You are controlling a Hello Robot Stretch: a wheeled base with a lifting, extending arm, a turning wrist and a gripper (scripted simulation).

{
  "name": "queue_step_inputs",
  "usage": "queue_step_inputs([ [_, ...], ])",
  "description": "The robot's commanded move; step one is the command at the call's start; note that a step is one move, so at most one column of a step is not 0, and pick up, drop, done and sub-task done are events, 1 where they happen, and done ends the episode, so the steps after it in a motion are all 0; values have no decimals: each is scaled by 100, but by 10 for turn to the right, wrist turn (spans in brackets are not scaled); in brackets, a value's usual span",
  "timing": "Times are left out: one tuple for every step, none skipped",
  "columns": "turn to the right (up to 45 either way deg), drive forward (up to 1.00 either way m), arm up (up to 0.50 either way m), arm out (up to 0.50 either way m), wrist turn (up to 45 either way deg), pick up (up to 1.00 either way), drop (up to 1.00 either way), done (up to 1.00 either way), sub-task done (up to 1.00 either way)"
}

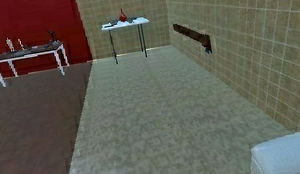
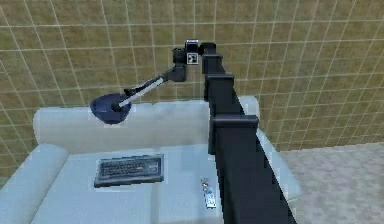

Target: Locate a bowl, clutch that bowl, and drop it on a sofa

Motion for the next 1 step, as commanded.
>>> queue_step_inputs([
  [0, 0, 0, 0, 390, 0, 0, 0, 0],
])
